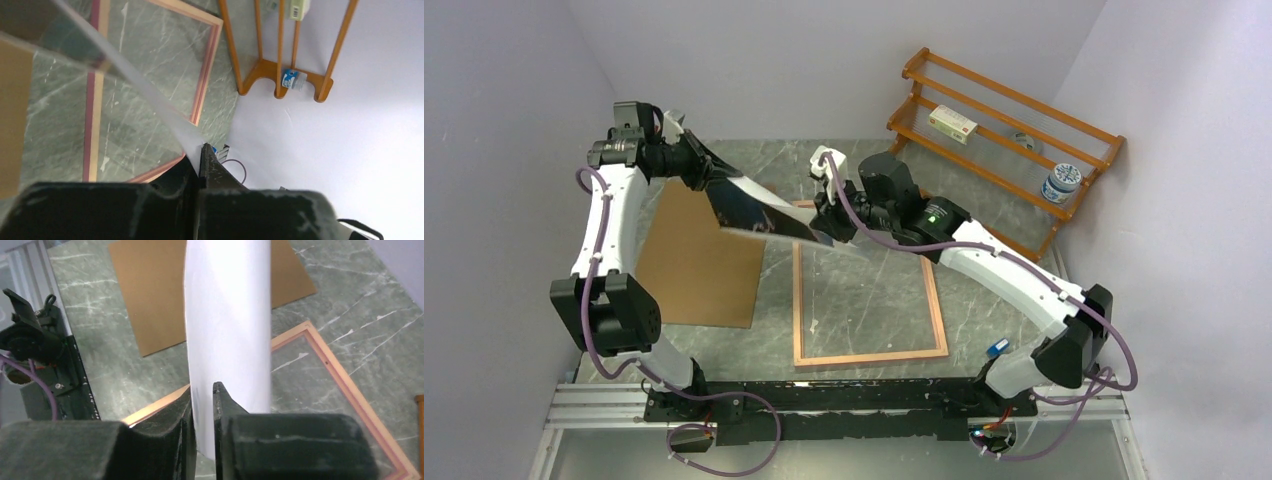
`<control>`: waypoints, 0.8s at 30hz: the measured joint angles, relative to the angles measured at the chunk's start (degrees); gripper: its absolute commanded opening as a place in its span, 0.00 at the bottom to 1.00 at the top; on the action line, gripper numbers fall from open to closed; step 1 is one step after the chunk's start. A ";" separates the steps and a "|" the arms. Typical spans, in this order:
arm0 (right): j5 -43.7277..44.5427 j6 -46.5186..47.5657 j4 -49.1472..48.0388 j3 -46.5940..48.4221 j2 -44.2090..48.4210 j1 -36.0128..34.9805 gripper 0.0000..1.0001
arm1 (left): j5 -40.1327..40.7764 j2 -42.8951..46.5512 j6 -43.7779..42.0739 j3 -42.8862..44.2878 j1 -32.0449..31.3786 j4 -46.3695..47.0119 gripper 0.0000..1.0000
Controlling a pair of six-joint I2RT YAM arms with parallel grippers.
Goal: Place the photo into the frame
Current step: Turn over the photo from the photo frame.
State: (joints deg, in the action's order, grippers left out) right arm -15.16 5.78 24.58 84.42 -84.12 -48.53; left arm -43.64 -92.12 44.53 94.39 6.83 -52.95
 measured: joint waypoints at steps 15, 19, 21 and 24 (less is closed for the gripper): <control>1.25 -18.27 -8.90 -6.08 7.43 -0.07 0.84 | 0.28 4.09 -6.36 4.39 0.17 4.33 0.02; 5.86 -36.92 -14.14 -6.03 6.36 -0.07 0.82 | 7.58 8.13 -4.17 2.86 0.11 8.59 0.03; 7.91 -47.91 -16.63 -6.03 5.01 -0.09 0.81 | 13.22 10.43 -1.64 0.85 0.11 10.86 0.03; 10.78 -63.28 -19.54 -6.03 2.10 -0.48 0.81 | 23.32 14.05 3.34 -3.61 0.11 14.14 0.02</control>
State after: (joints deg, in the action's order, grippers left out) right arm -4.38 -57.49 5.04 78.39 -82.02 -49.01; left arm -20.32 -78.06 47.88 90.78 6.94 -38.81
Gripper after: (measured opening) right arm 0.811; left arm 0.033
